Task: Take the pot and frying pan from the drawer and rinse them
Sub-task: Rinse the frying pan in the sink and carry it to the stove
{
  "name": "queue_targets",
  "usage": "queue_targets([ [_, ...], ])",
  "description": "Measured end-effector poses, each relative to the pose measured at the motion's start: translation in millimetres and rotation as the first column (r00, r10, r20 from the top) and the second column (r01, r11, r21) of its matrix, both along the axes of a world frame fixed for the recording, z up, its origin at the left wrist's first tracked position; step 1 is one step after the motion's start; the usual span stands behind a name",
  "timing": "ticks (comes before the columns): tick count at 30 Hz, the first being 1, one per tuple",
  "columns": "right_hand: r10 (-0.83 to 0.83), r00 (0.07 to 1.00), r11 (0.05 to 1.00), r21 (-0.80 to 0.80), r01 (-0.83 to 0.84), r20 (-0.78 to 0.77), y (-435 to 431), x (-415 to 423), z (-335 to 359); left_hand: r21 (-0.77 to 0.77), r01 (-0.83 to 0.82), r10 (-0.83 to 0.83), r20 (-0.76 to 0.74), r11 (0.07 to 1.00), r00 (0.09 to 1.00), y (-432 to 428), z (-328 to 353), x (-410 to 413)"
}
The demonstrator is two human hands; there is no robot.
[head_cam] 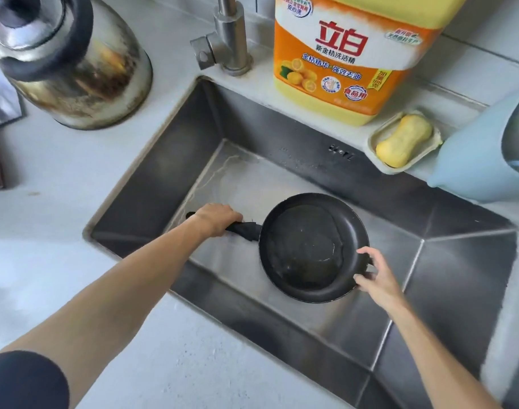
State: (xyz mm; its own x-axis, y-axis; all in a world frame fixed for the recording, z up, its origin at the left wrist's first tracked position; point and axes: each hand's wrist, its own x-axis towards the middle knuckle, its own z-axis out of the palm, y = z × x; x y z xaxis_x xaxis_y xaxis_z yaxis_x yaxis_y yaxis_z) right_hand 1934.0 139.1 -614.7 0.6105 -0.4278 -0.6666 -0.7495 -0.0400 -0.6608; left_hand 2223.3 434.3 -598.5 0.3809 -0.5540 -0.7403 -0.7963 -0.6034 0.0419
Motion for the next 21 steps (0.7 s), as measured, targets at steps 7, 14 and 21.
queue_targets([
  [7,-0.037,0.997,0.999,0.040,0.035,0.065,8,-3,63,-0.231,0.036,-0.008,0.121,0.972,0.993,33,71,6],
  [14,-0.012,0.986,0.999,0.034,0.006,0.165,22,1,156,-0.447,-0.044,0.114,0.133,0.893,0.985,71,168,9],
  [21,0.105,0.964,0.994,-0.024,-0.102,0.243,30,9,222,-0.549,-0.125,0.237,0.138,0.827,0.962,104,241,1],
])
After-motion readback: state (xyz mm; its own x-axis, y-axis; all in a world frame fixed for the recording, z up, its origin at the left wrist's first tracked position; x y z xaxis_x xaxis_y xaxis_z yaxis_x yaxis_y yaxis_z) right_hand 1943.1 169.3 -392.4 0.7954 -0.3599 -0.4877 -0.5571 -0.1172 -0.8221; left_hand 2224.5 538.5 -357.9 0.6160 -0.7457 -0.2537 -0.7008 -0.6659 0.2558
